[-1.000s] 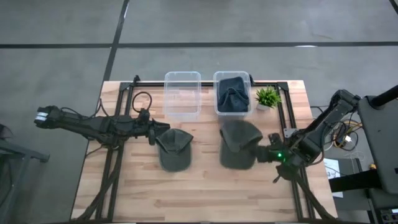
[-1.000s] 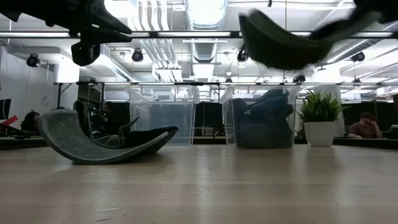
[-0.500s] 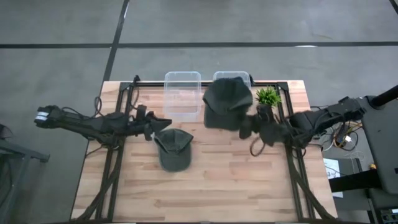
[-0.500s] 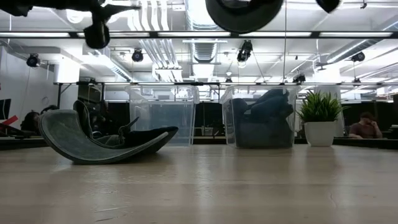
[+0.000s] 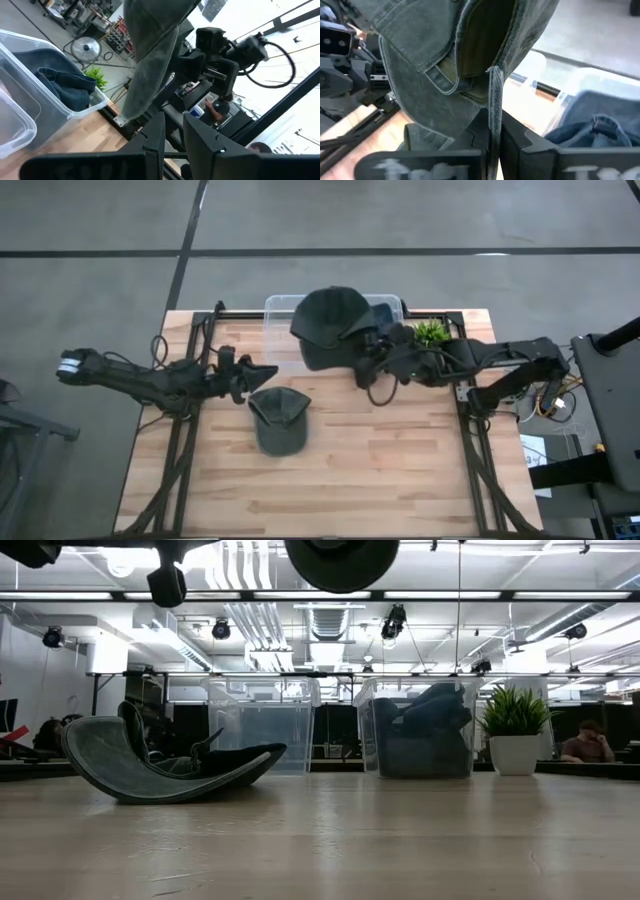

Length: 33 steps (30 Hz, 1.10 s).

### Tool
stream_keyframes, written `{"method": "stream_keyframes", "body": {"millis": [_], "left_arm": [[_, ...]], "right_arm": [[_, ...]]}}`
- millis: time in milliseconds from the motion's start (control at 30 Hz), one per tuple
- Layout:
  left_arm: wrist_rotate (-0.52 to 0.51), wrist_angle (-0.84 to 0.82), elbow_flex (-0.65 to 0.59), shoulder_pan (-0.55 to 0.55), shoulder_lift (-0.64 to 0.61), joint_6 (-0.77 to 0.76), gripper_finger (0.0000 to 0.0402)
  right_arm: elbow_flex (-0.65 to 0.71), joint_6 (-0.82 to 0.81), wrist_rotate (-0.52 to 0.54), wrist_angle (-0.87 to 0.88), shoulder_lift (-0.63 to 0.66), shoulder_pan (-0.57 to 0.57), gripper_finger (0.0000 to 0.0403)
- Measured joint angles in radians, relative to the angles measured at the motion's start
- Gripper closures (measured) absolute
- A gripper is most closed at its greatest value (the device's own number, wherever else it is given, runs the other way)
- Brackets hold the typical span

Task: Pick & Place hat
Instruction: Put the right gray cap into the left transparent bin

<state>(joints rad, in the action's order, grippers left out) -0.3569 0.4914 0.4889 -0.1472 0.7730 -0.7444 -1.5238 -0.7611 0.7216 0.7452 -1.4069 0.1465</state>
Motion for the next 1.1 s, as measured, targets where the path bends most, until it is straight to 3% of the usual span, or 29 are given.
{"method": "stream_keyframes", "body": {"millis": [567,1100], "left_arm": [[0.0,0.01,0.0,0.001,0.027,0.049,0.0339],[-0.026,0.025,0.0,0.009,0.069,0.061,0.0336]], "right_arm": [[-0.205,0.161,-0.05,-0.002,-0.164,-0.044,0.039],[-0.198,0.171,-0.049,0.008,-0.159,-0.045,0.039]]}}
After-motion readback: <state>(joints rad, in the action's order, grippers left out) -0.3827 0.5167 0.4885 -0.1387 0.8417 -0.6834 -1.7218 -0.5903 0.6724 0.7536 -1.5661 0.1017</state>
